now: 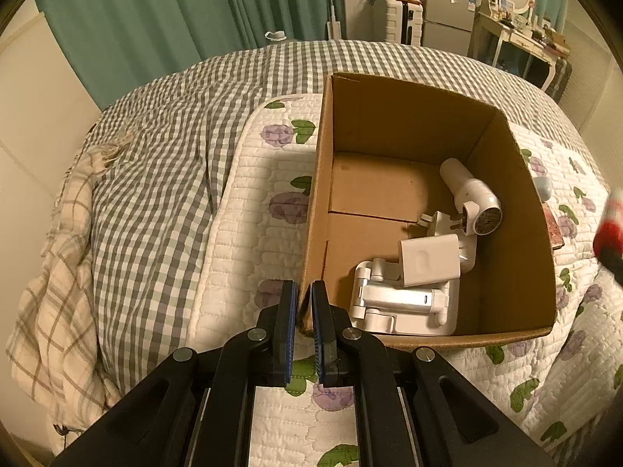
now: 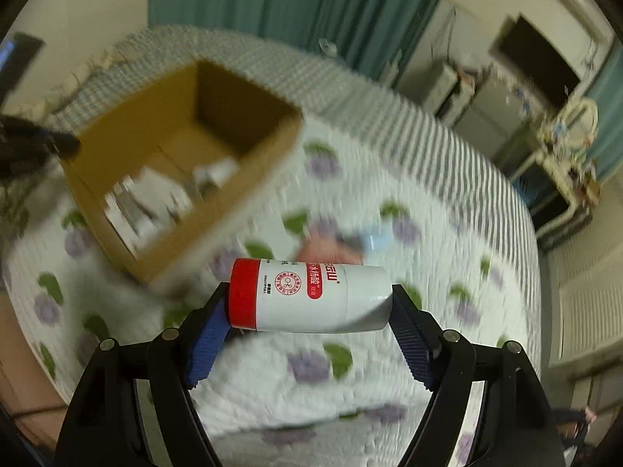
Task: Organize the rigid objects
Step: 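Carry the tube into the box and release it beside the stand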
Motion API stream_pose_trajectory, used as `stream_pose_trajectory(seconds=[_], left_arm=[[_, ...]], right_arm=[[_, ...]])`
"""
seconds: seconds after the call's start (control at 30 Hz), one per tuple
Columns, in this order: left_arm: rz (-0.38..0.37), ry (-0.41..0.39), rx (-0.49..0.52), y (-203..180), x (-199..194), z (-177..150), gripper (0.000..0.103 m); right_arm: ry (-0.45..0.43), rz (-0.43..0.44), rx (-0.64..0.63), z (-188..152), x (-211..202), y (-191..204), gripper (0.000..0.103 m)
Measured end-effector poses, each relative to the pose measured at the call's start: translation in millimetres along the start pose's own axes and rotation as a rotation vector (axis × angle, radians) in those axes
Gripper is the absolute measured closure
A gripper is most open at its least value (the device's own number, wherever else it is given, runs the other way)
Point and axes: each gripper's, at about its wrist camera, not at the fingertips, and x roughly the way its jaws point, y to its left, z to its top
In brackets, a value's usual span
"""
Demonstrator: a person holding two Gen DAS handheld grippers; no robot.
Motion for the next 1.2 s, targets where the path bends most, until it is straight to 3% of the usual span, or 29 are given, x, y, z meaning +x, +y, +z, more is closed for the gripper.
stream_pose_trajectory(seconds=[0.2,0.43,0.63,1.03,1.13,1.2], left_arm=[[-0.033,0.0,0.0,4,1,0,0.096],[-0.062,0.002,-0.012,7,1,-1,0.096],[-0.067,-0.003,-0.012,7,1,-1,0.096],[-0.072,0.003,-0.017,6,2,-1,0.096],[-0.072,0.003,-0.015,7,3,-1,0.096],[-0.075,0.003,-0.017,7,3,-1,0.096]], right_arm=[[-0.153,0.021,-0.049,55,-25,32,0.025],[-0.203,0.06,-0.055,84,-18,61,0.025],[-0.193,0.105,-0.007,91,7,70,0.025],[-0.094,0.086,-0.059,77,57,88,0.025],[-0.081,0.124,-0.027,73,61,84,0.025],[-0.089,0.141,-0.003,71,58,81,0.017]])
